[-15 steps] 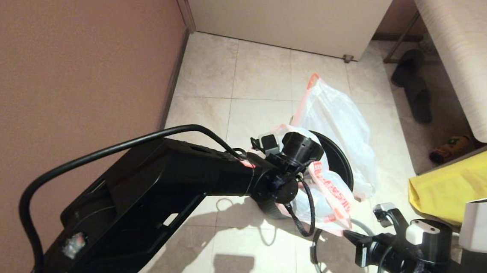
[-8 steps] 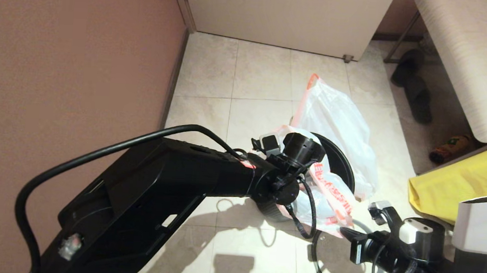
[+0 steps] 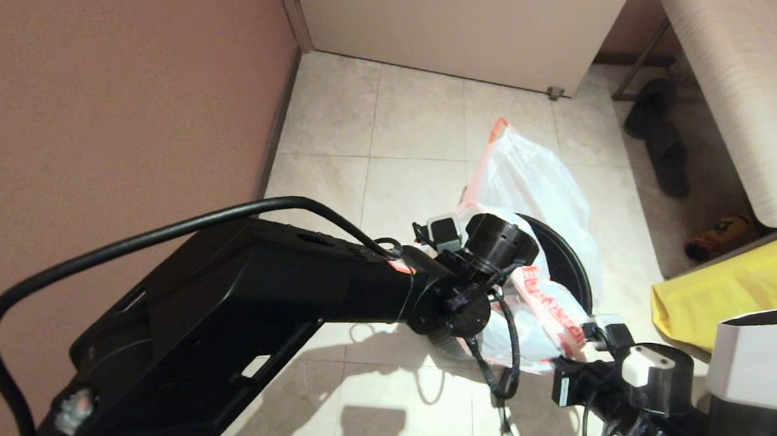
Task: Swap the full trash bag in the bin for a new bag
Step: Put the new garbage bag on the trash can
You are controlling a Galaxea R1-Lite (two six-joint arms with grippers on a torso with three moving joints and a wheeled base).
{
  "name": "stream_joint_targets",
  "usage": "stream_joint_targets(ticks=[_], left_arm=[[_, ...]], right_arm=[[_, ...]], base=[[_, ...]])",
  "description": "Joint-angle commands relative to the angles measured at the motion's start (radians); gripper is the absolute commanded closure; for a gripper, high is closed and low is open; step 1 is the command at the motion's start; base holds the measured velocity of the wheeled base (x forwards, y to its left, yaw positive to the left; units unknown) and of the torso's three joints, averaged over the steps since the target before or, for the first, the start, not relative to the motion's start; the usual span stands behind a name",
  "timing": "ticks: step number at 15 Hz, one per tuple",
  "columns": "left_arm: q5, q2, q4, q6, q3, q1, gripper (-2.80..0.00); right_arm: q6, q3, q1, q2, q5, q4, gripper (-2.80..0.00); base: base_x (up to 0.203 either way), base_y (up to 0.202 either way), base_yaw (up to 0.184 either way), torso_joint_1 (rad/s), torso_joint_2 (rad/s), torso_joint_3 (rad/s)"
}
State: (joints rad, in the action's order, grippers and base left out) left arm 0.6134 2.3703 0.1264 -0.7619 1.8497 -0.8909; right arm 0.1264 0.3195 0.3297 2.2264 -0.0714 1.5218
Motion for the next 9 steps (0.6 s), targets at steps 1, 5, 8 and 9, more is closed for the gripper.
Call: stream_joint_targets(ticks=[1,5,8,9], left_arm=[[0.004,-0.028,0.001,-0.005,-0.054,-0.008,0.0],[0.004,-0.069,-0.038,-0.006,-0.183,-0.019,0.0],[0.003,-0.114,-0.085,-0.004,-0.256,-0.022,0.0],[0.003,-0.119,-0.086,-0.004,-0.269,-0.026,0.0]], right_arm=[[0.001,0.021,-0.016,0.004,-0.013,0.048,0.0],[0.004,0.056,-0.07,0.01,-0.047,0.048,0.0],[0.006,0.066,-0.101,0.025,-0.044,0.048,0.0],[0.006,0.075,-0.104,0.029,-0.045,0.048,0.0]], base=[[0.0,0.0,0.0,0.0,0.0,0.0],[0.0,0.0,0.0,0.0,0.0,0.0],[0.0,0.0,0.0,0.0,0.0,0.0],[0.0,0.0,0.0,0.0,0.0,0.0]])
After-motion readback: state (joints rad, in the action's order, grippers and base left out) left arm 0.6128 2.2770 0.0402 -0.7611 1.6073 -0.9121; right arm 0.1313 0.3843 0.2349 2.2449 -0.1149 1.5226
